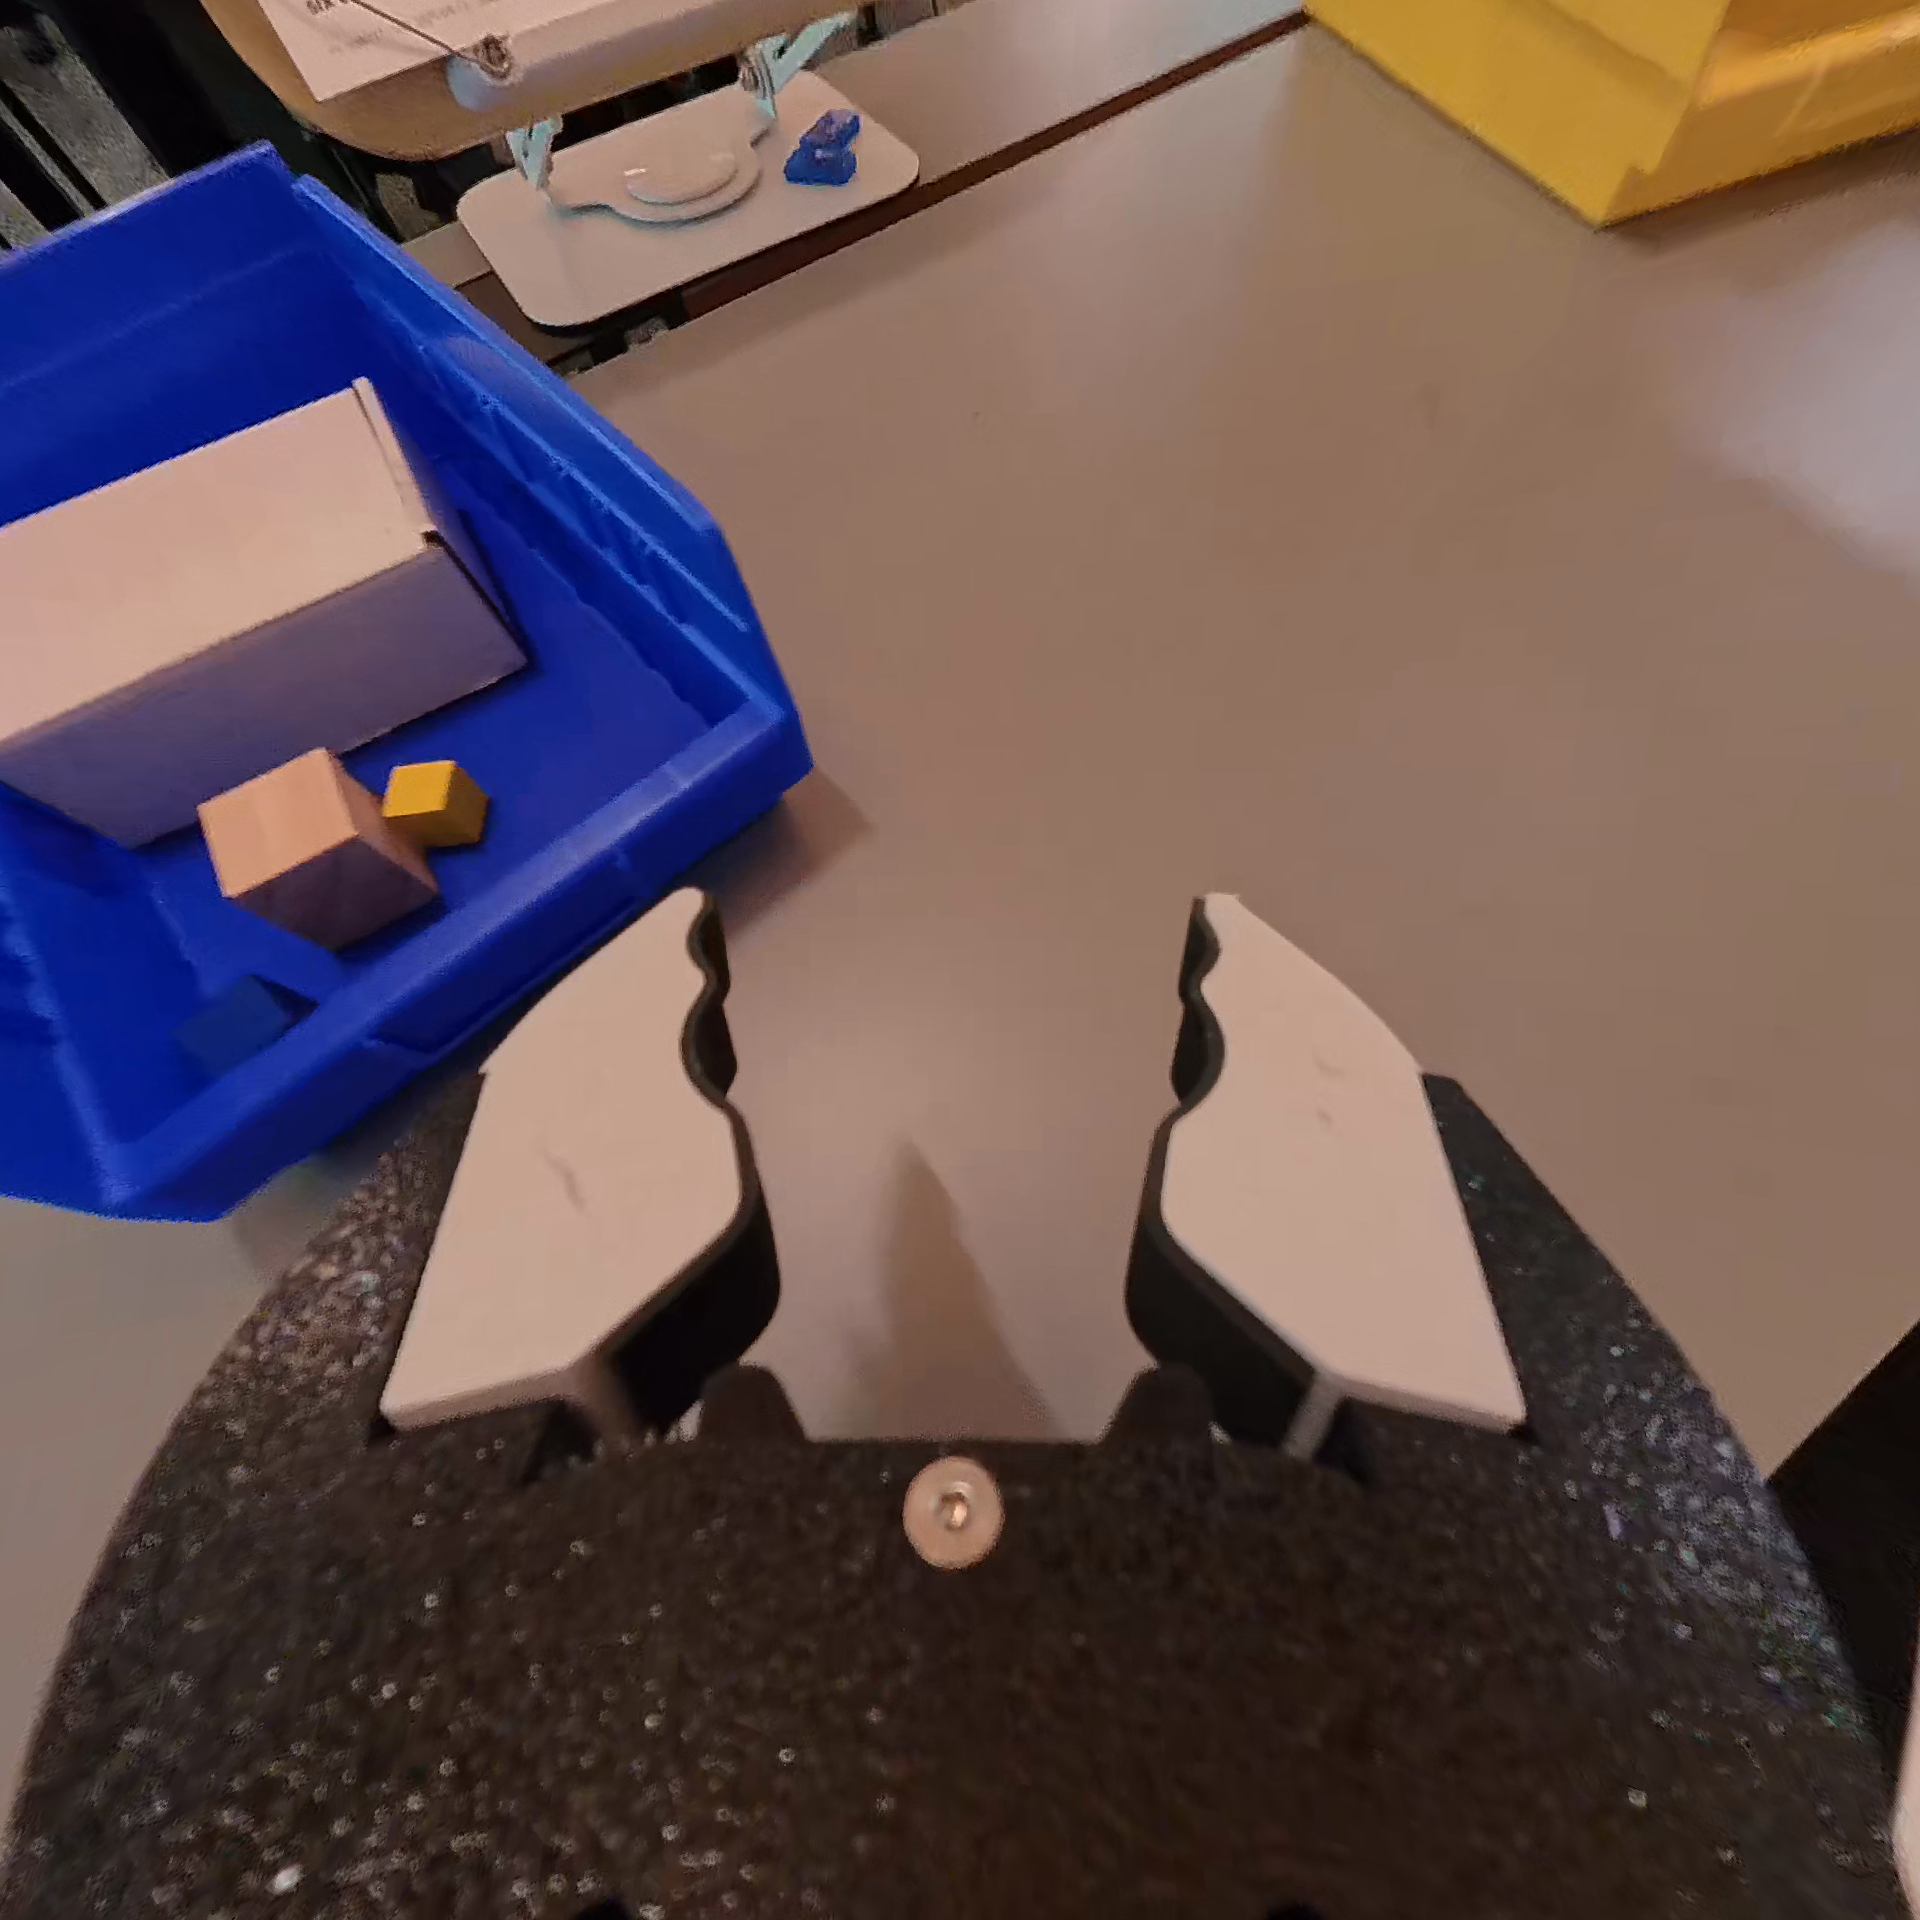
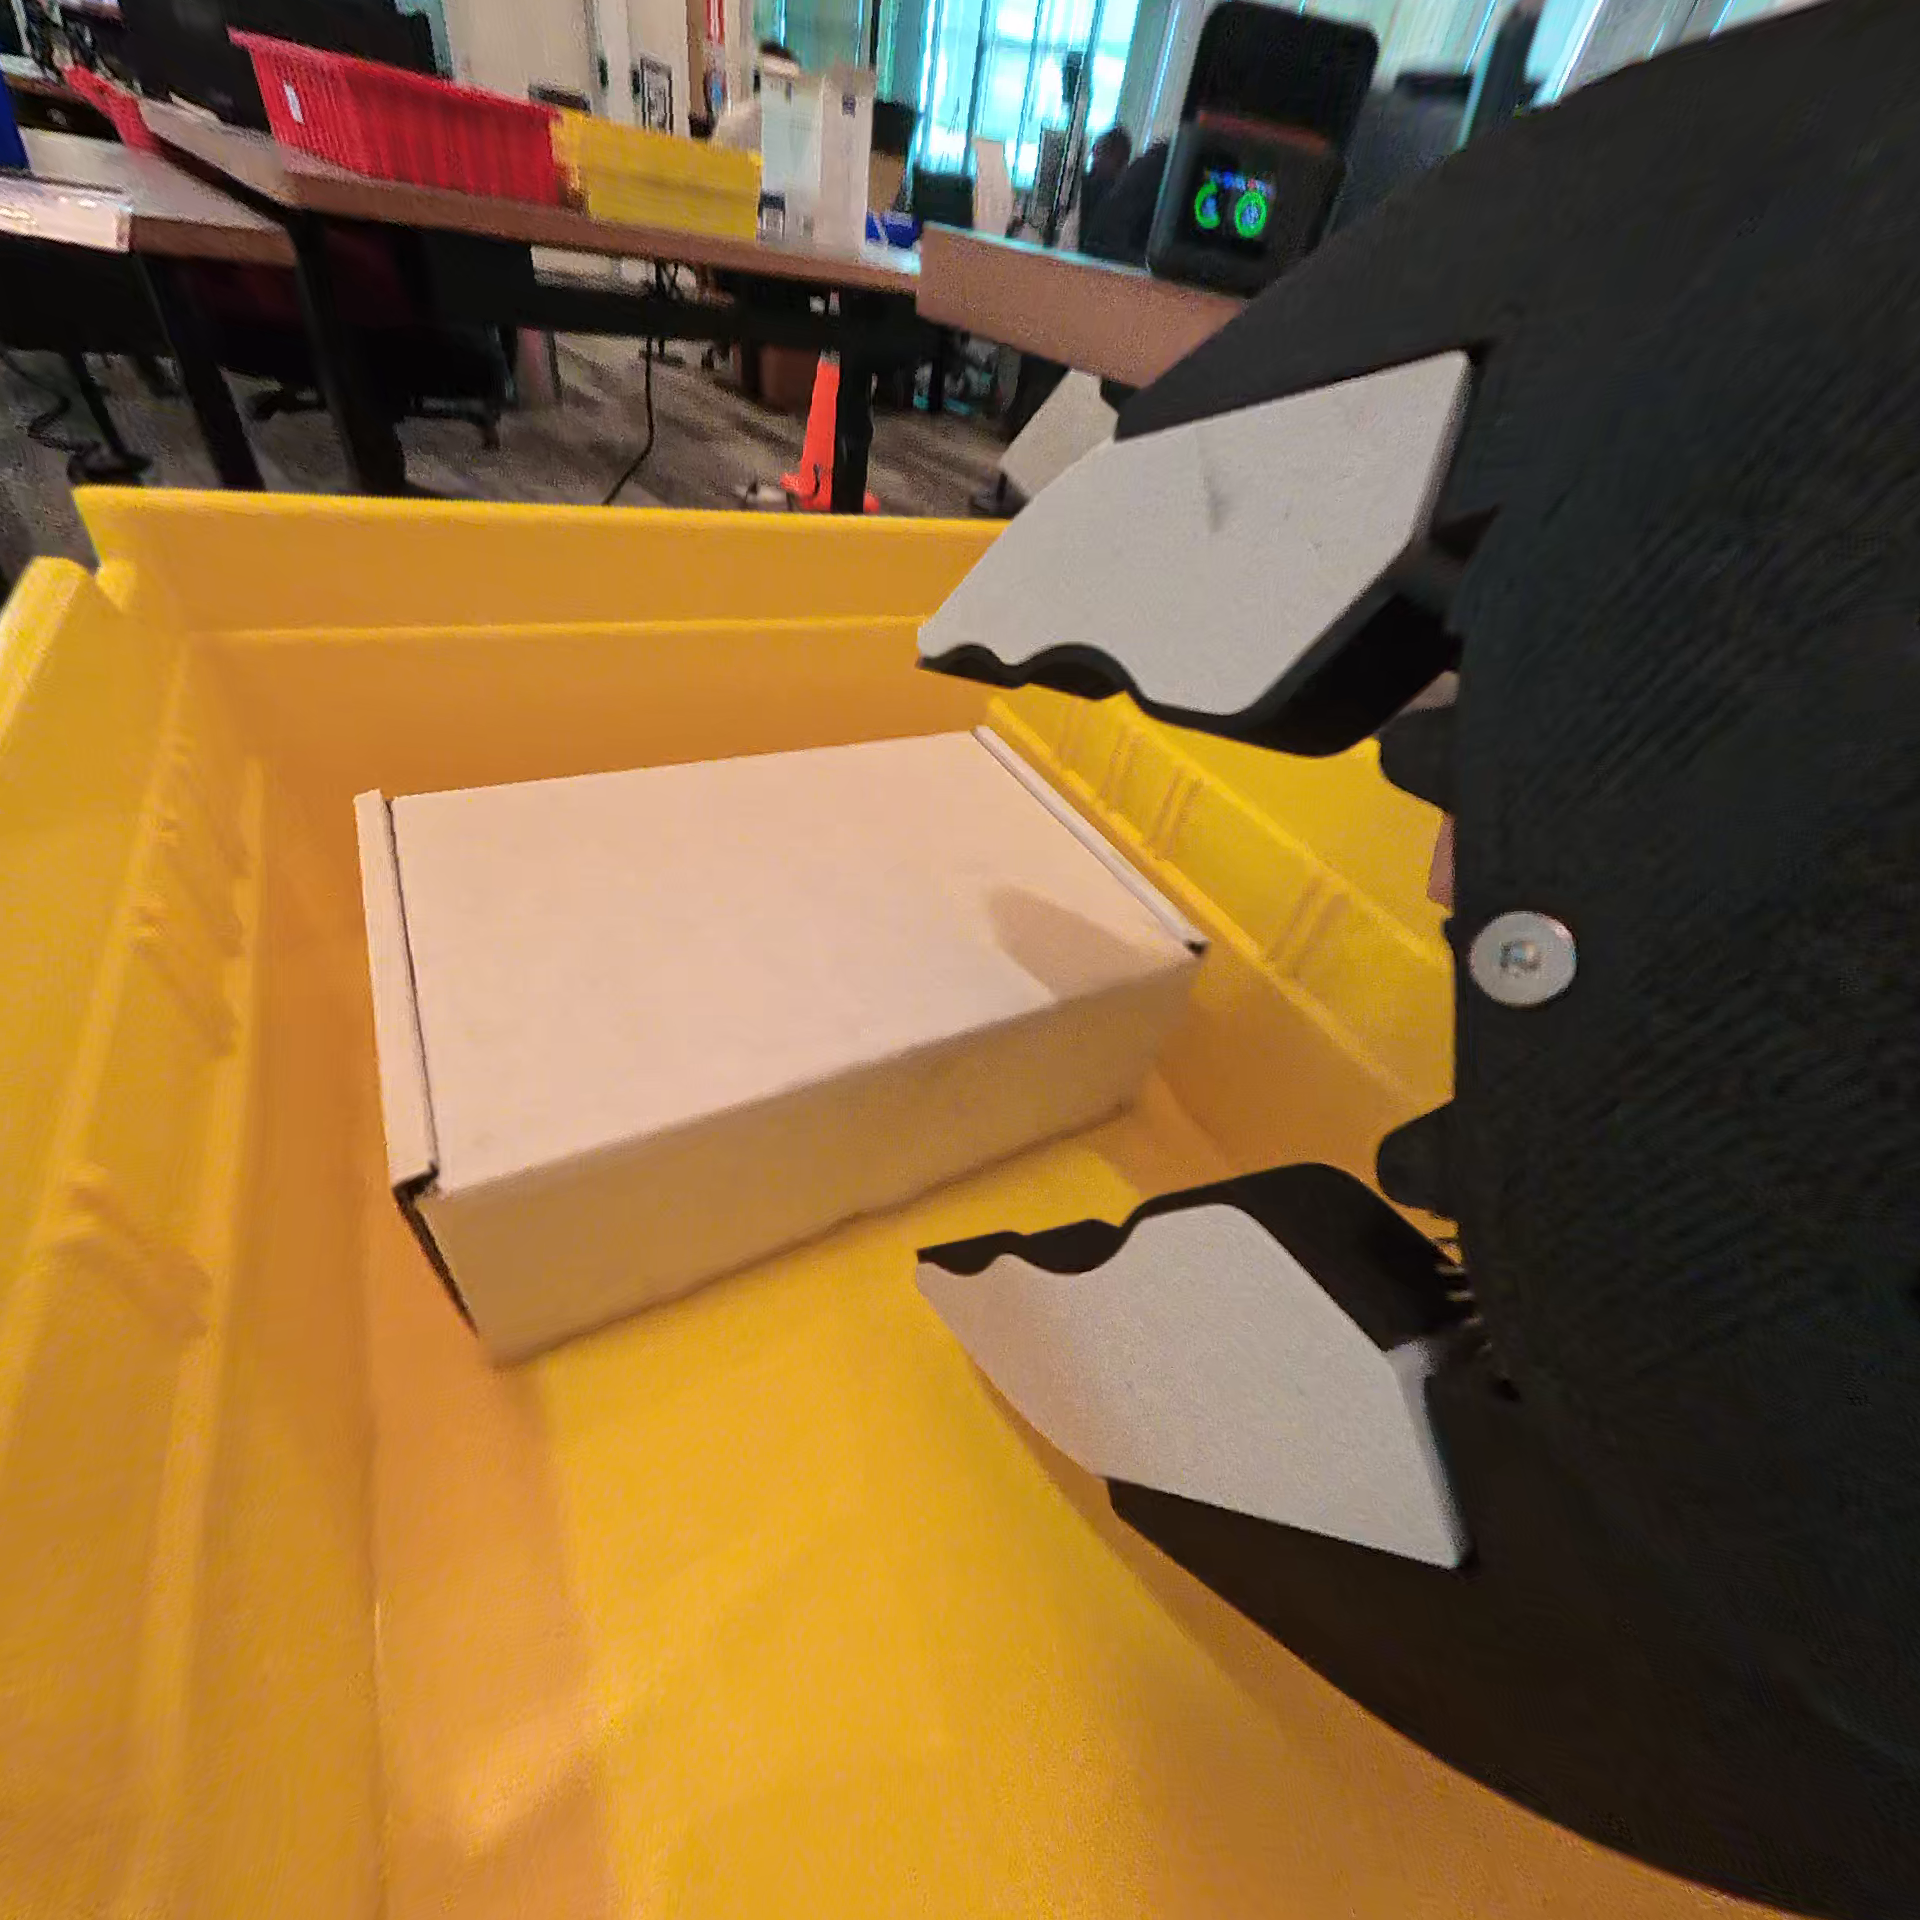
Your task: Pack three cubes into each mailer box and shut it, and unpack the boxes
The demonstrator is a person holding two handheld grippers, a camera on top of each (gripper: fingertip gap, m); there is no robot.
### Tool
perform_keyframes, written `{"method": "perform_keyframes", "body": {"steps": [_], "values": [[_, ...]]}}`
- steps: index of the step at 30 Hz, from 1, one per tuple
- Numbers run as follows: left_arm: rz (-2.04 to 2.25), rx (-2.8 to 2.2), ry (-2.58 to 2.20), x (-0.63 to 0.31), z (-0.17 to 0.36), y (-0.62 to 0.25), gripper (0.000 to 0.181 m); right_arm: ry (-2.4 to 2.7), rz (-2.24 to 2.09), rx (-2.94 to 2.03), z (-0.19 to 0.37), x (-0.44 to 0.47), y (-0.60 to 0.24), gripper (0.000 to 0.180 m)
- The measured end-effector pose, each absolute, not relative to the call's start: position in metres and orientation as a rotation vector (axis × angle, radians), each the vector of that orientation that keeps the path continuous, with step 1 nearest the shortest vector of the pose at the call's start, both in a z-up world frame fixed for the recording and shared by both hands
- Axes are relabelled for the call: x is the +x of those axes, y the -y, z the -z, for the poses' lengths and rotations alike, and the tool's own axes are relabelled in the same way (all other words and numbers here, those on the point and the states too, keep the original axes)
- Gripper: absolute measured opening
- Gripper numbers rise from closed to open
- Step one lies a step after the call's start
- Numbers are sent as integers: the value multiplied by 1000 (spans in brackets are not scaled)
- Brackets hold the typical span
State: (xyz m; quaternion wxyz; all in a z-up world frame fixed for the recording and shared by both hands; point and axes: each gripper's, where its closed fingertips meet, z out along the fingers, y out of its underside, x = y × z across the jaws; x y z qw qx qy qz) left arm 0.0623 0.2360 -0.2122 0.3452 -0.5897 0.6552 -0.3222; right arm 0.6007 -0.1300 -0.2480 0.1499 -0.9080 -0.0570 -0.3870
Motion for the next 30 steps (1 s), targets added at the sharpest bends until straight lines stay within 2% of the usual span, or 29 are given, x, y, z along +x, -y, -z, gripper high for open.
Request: {"method": "perform_keyframes", "body": {"steps": [9, 14, 19, 30], "values": [[416, -1118, -2097, 96, 186, -322, 91, 70, 849, -2499, 222, 489, 147, 103], [148, -943, -2418, 136, 185, -373, 89, 163, 476, -2448, 239, 380, 139, 100], [-52, -948, -2551, 185, 204, -425, 92, 253, 484, -2458, 254, 317, 149, 101], [-179, -860, -2722, 239, 262, -459, 94, 11, 470, -2490, 280, 293, 182, 98]]}}
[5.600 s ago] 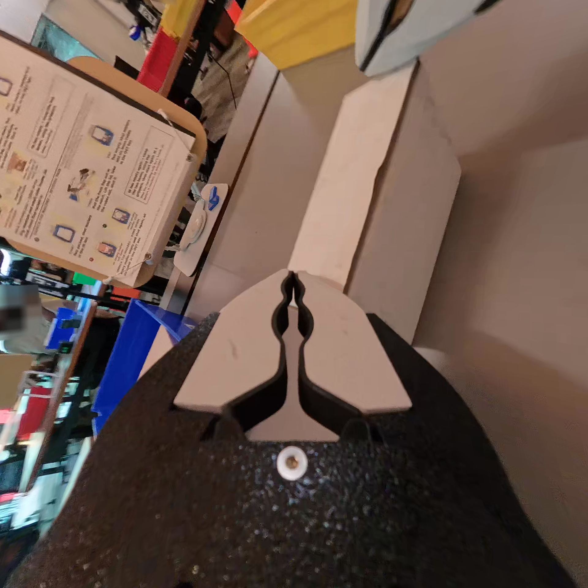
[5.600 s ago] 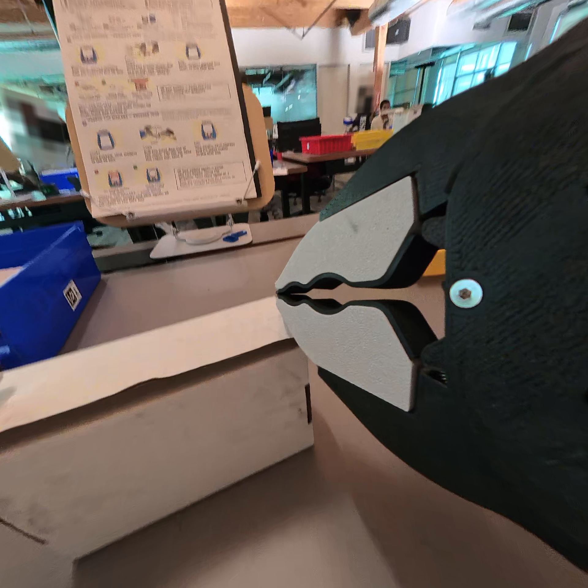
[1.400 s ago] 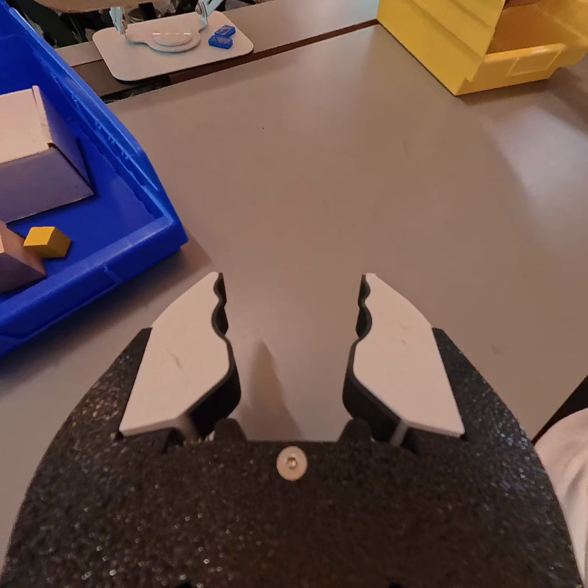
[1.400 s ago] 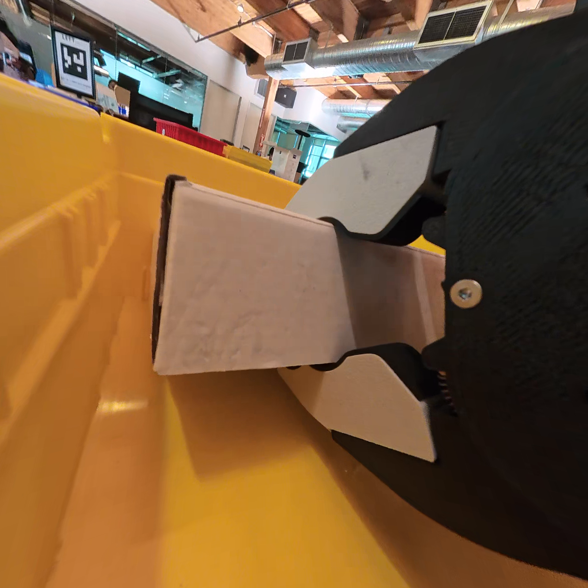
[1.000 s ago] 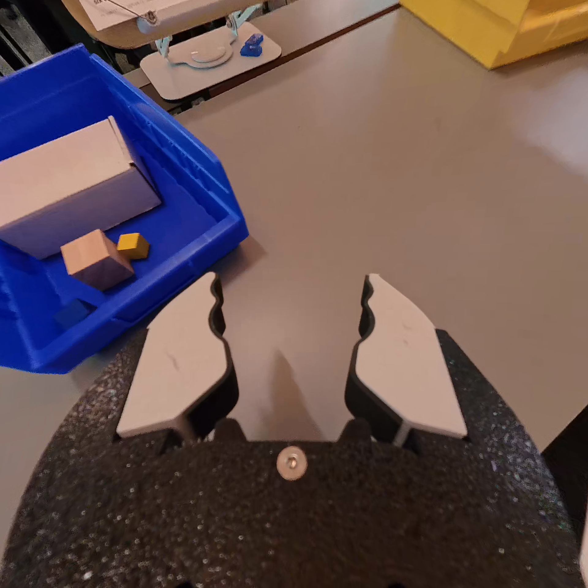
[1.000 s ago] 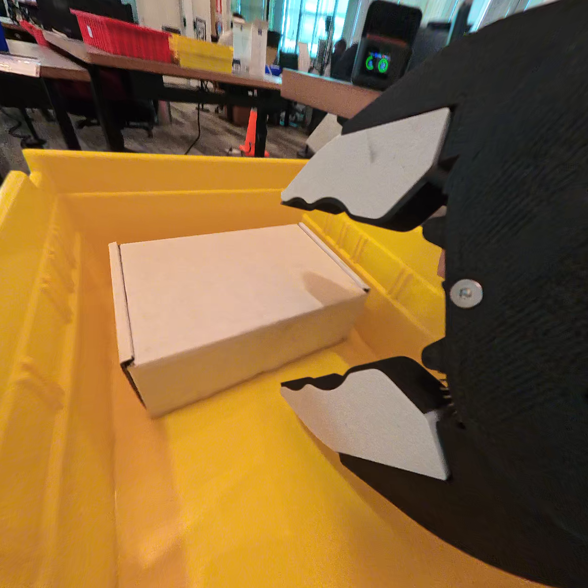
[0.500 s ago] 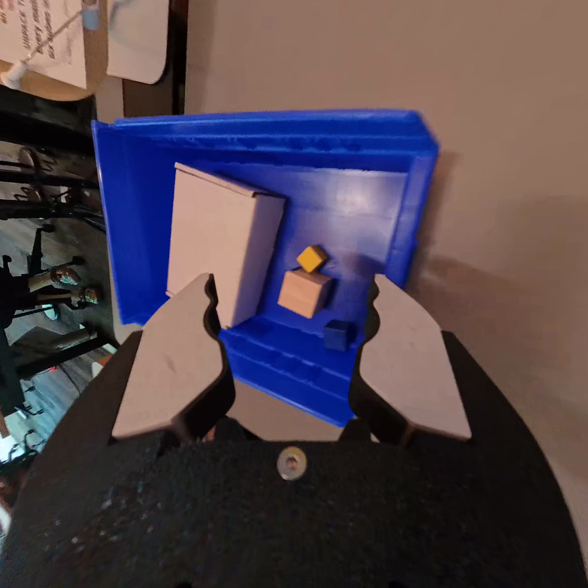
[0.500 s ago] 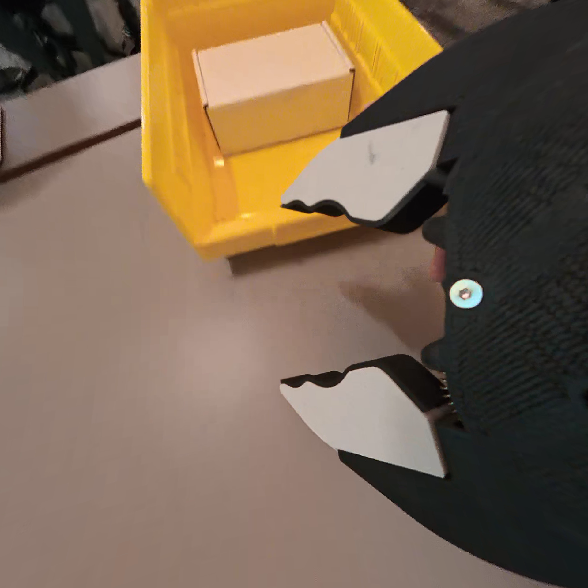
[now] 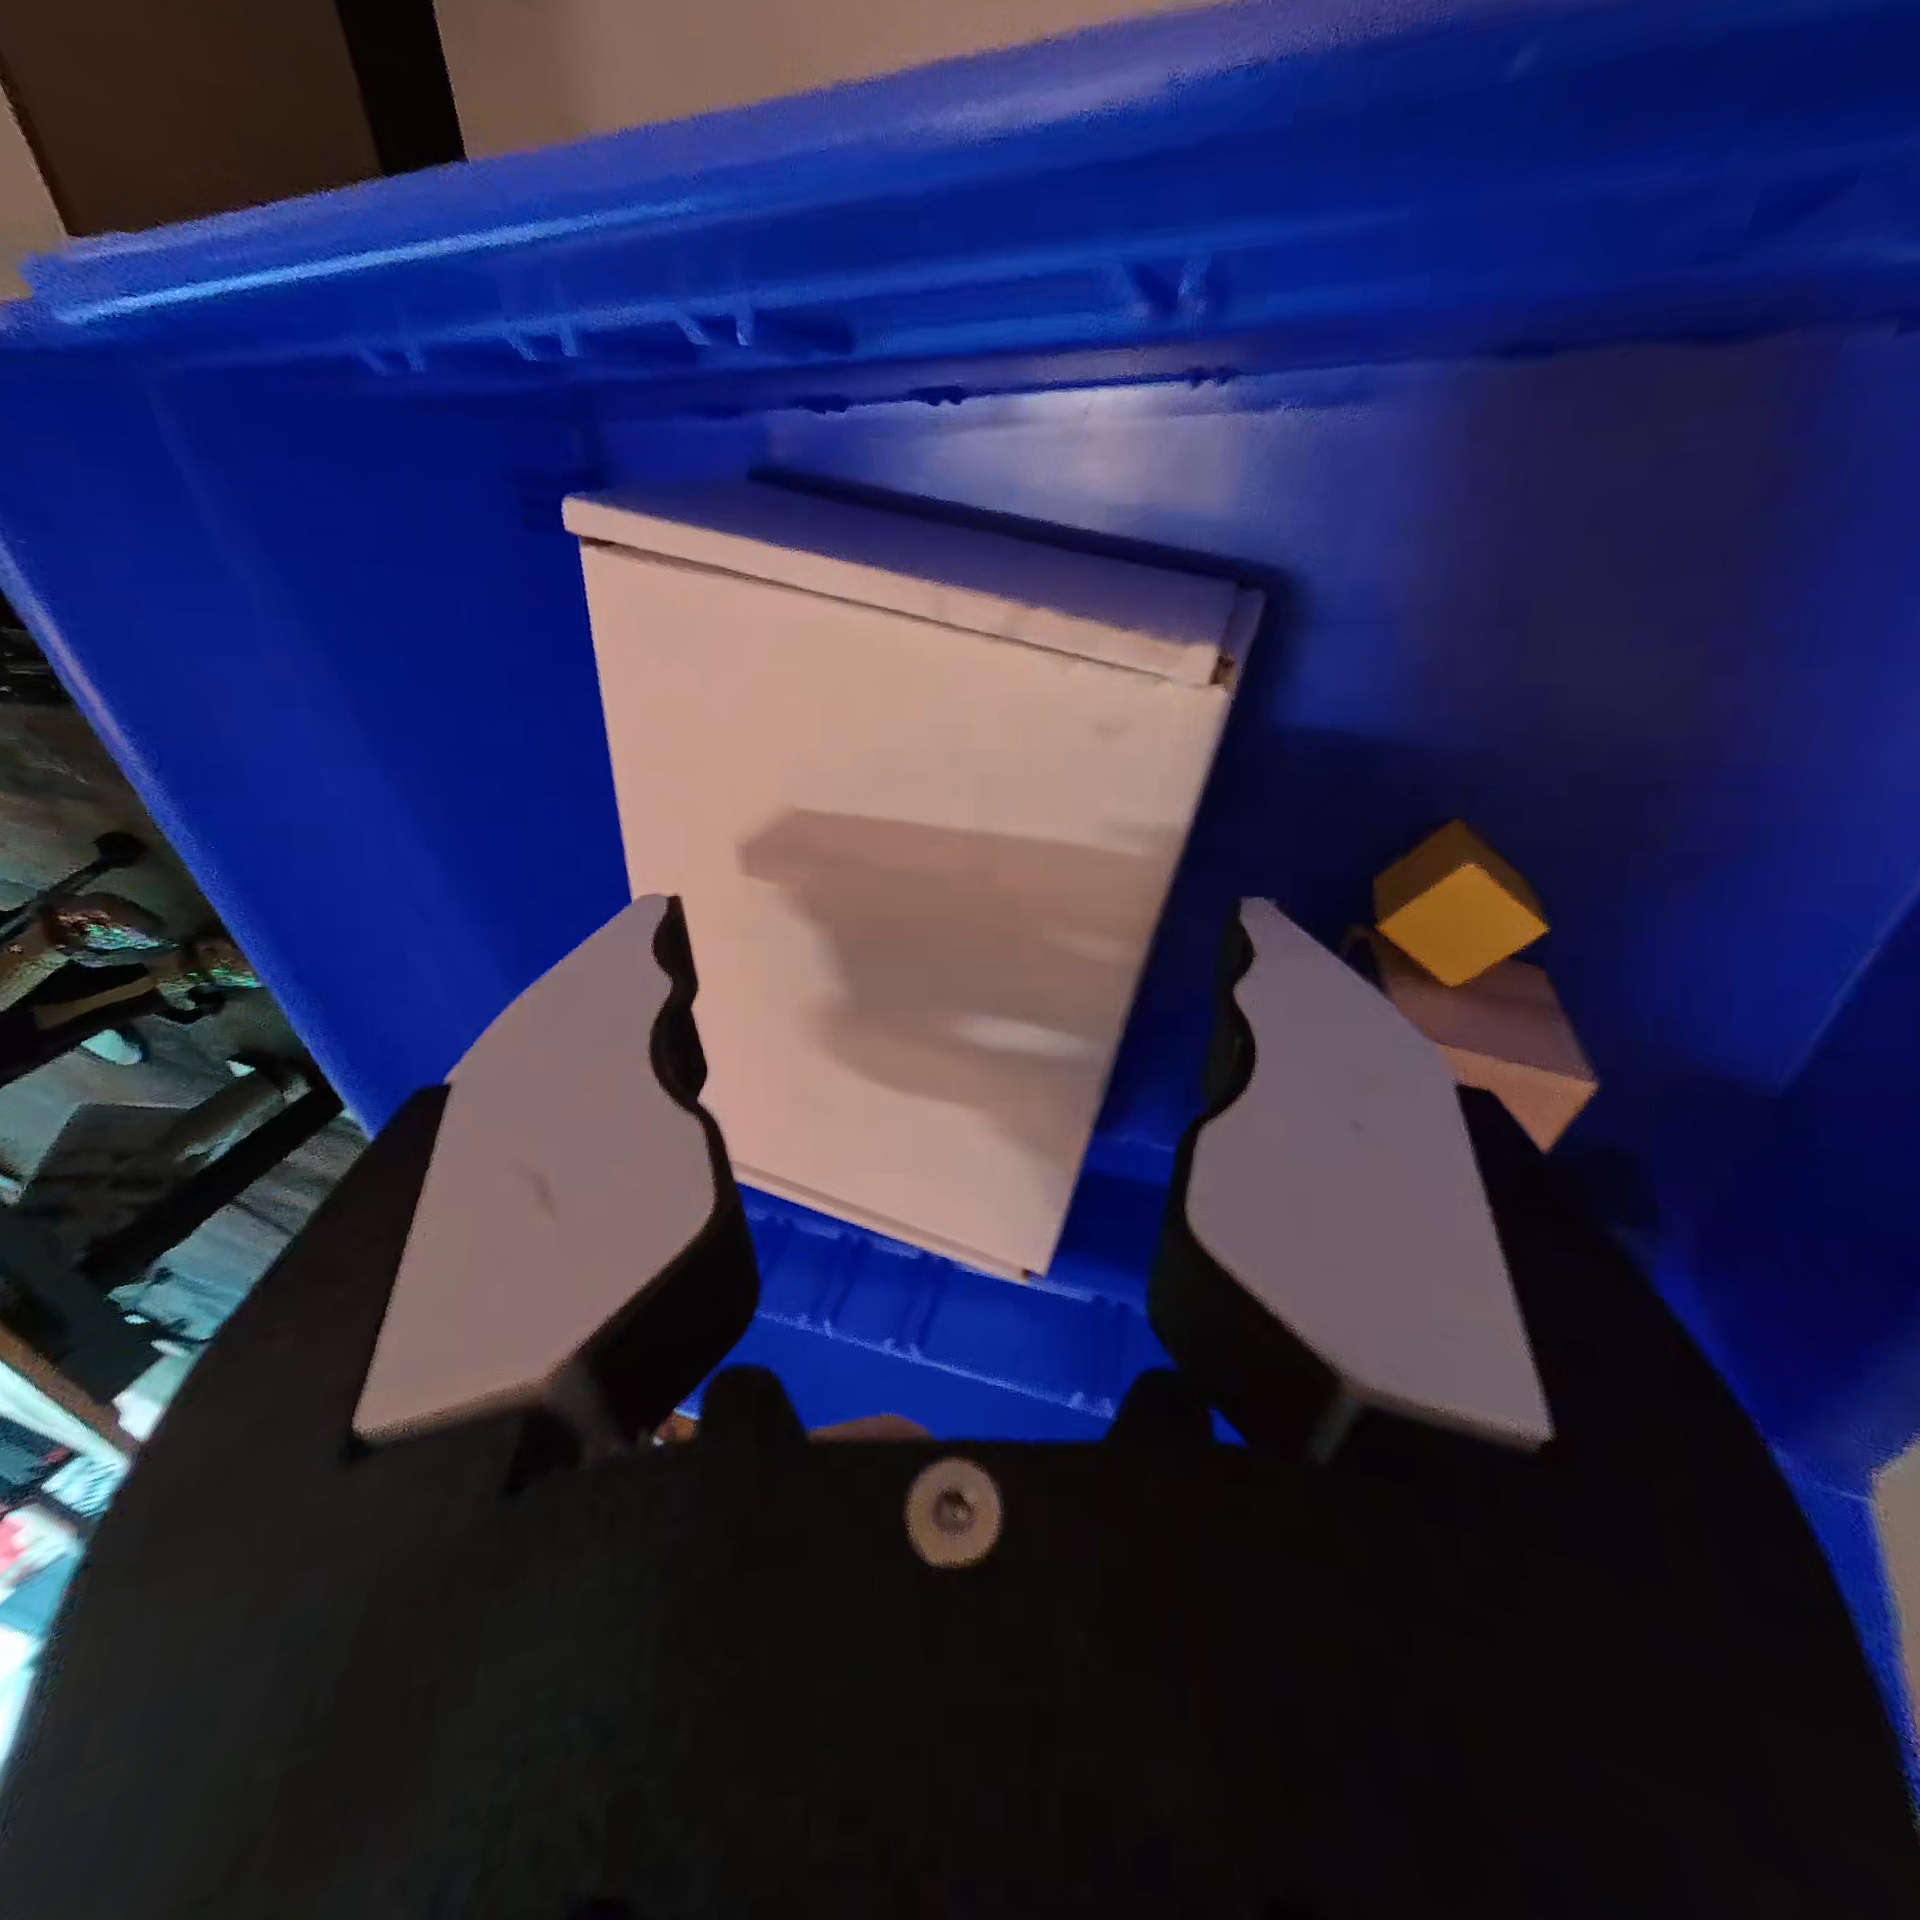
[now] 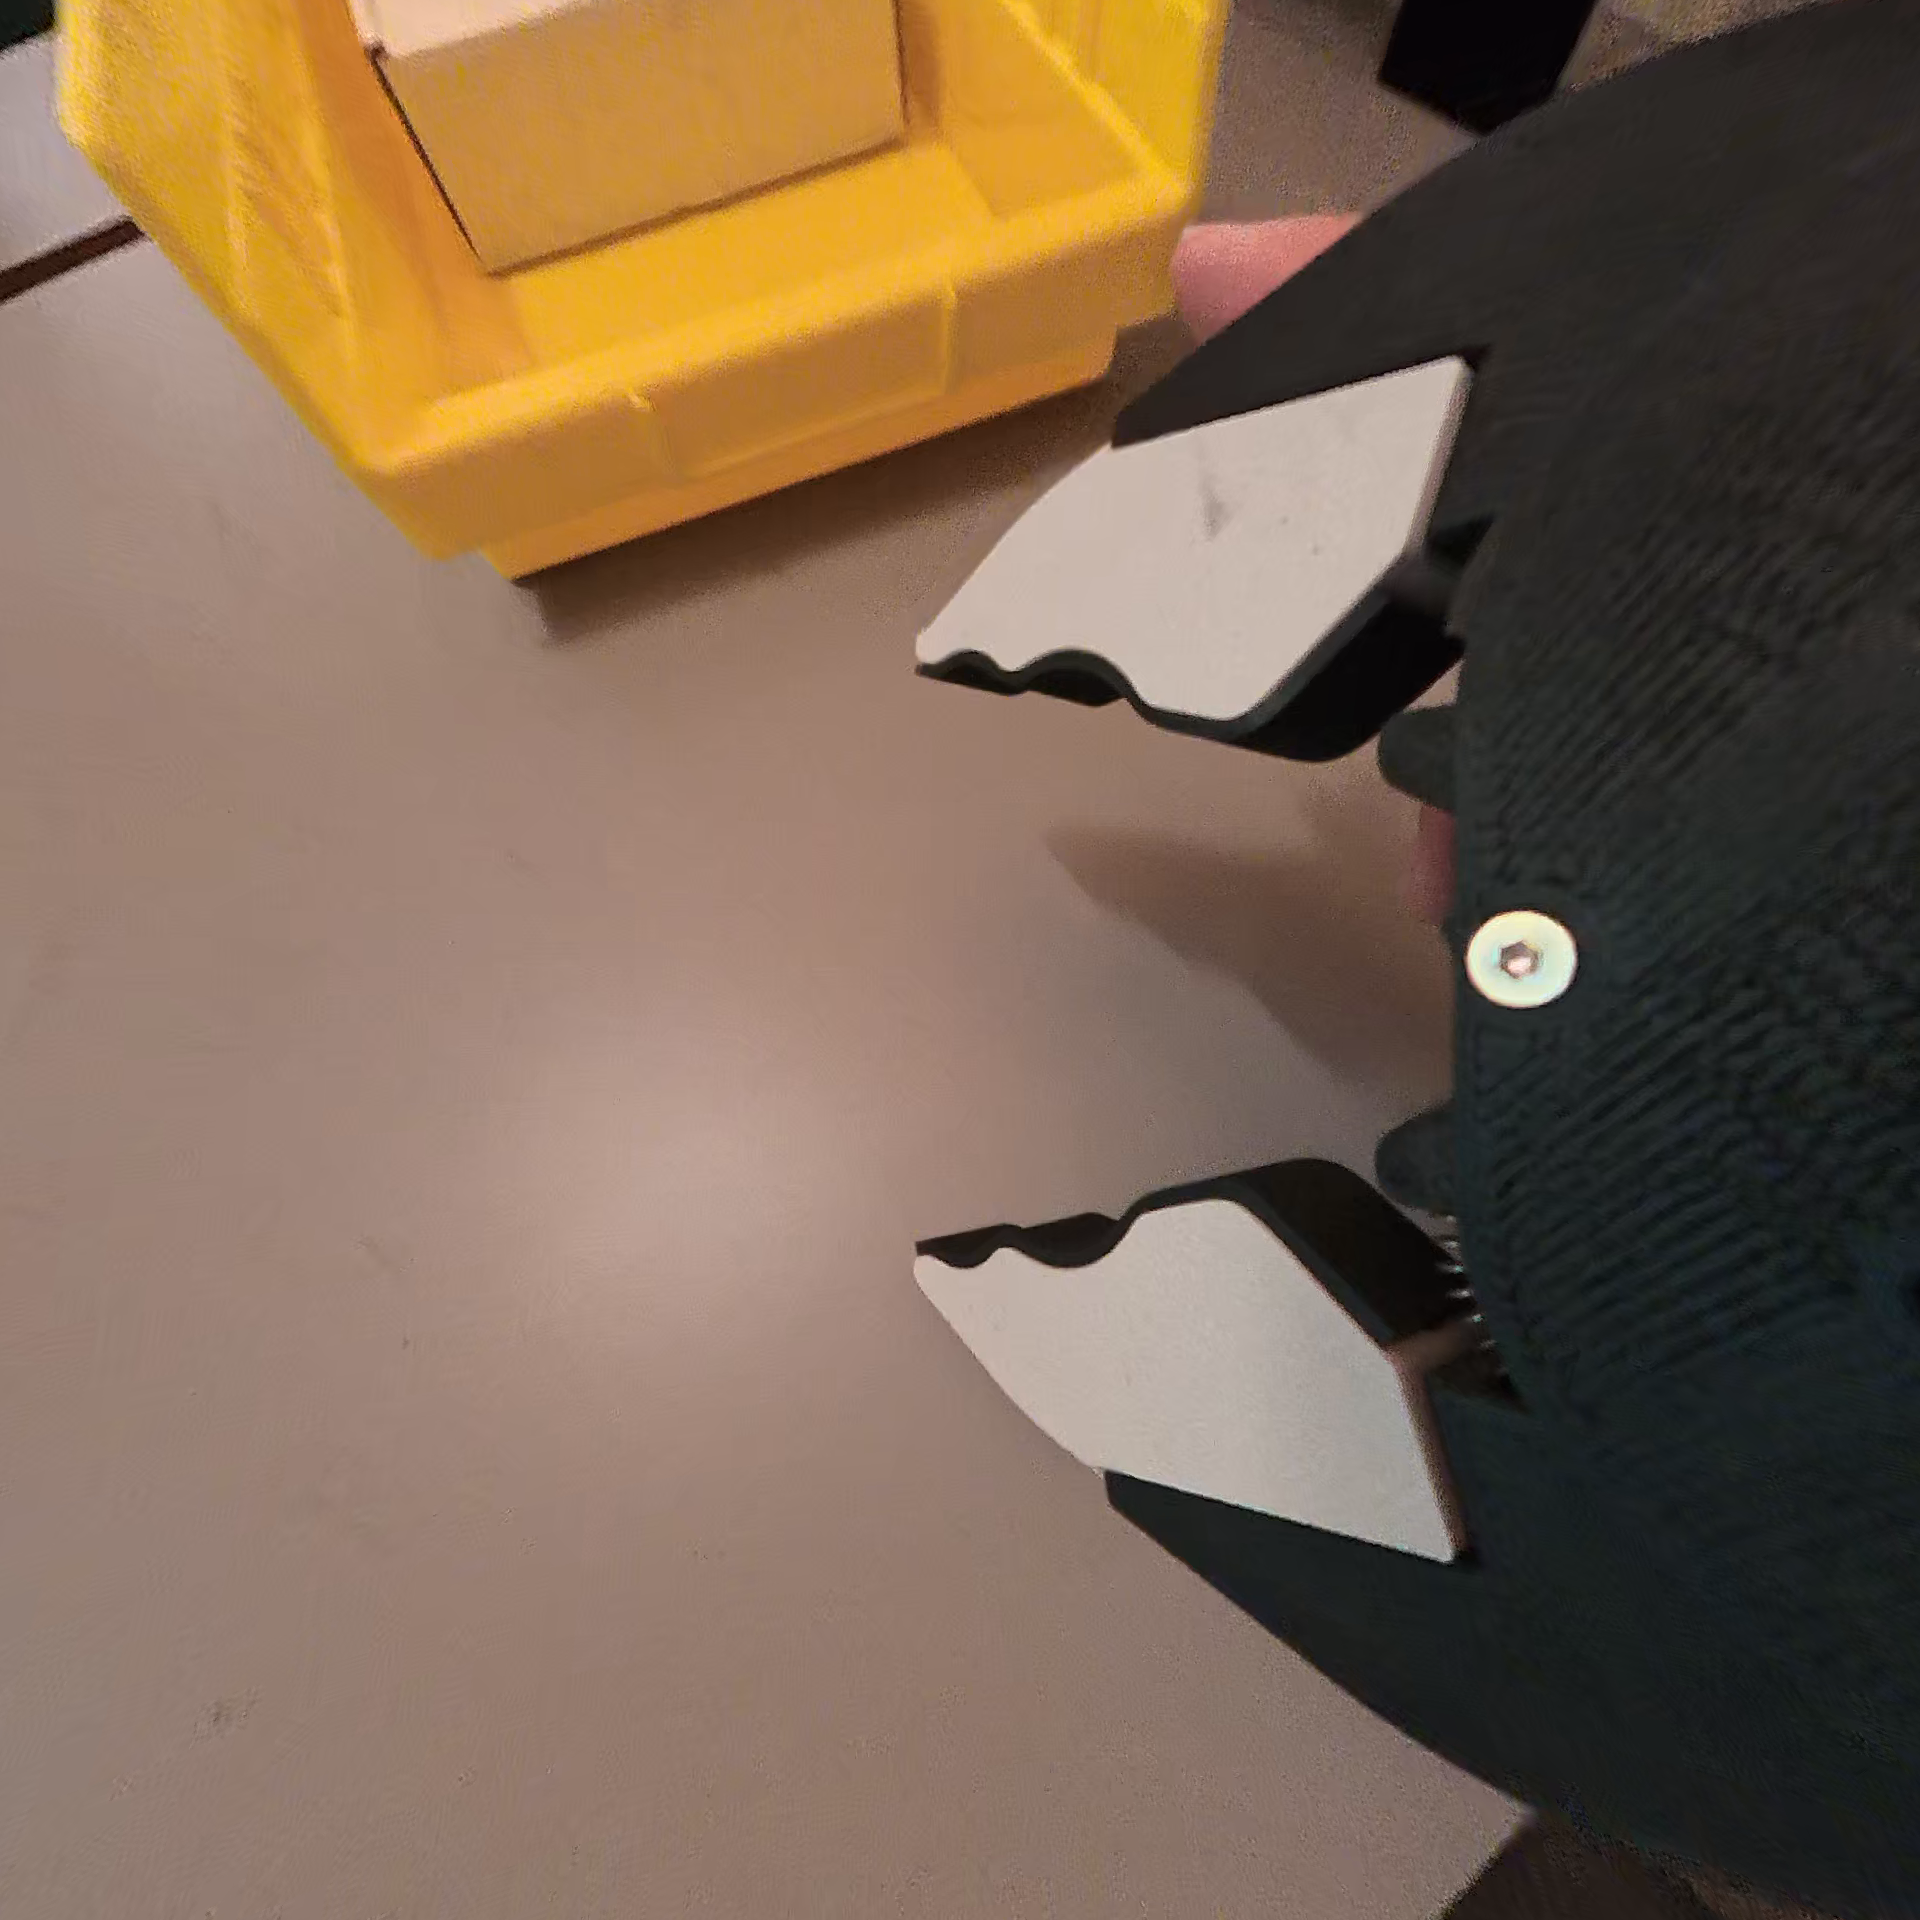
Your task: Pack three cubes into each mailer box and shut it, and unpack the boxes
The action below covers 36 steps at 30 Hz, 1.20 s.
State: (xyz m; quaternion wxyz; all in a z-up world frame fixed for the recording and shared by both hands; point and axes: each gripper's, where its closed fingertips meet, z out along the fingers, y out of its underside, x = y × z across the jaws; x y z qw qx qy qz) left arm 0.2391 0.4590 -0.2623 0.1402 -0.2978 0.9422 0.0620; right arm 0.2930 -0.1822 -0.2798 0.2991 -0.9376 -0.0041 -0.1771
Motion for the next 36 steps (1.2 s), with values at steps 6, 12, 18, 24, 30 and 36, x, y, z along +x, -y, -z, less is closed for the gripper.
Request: {"method": "perform_keyframes", "body": {"steps": [6, 12, 18, 24, 30, 36], "values": [[-216, -877, -2732, 253, 274, -483, 117, -54, 391, -2397, 281, 273, 177, 98], [-315, -1023, -2811, 246, 298, -507, 131, -64, 337, -2362, 284, 270, 167, 99], [-217, -1047, -2790, 253, 299, -505, 131, -70, 279, -2348, 291, 267, 161, 100], [-369, -946, -2814, 250, 298, -511, 129, -1, 317, -2327, 288, 268, 138, 100], [-415, -1001, -2795, 246, 282, -505, 128, 123, 348, -2290, 272, 260, 111, 99], [-331, -1043, -2718, 235, 217, -470, 128, 196, 369, -2244, 260, 246, 97, 98]]}}
